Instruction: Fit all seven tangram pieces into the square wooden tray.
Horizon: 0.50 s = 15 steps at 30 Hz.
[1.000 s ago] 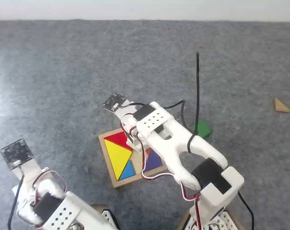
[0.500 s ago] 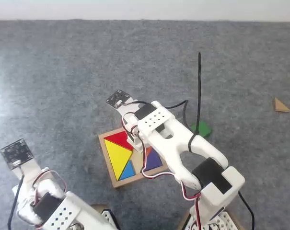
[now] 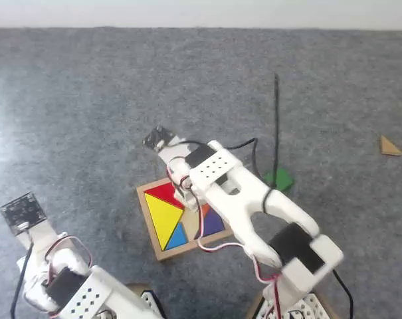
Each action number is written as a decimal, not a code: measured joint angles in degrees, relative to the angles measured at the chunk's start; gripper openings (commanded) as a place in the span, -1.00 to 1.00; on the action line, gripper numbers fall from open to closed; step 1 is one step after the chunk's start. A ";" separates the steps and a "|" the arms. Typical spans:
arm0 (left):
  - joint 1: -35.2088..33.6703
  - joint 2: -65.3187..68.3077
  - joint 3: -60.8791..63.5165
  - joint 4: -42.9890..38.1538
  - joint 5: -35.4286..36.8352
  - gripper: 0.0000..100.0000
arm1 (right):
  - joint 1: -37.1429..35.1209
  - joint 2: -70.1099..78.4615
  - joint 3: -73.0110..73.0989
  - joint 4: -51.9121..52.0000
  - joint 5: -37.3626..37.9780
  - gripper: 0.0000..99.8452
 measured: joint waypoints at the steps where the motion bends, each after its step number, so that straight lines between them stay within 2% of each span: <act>1: 0.00 0.00 0.00 0.00 0.00 -0.97 | 0.18 -1.85 0.00 0.18 0.09 -0.91; 5: 0.00 0.00 0.00 0.00 0.00 -0.97 | -1.32 -5.98 0.00 2.64 -0.26 -0.92; 10: 0.00 0.00 0.00 0.00 0.00 -0.97 | -9.05 -5.98 1.14 2.81 -2.99 -0.97; 15: 0.00 0.00 0.00 0.00 0.00 -0.97 | -13.27 -5.98 4.48 2.46 -3.16 -0.98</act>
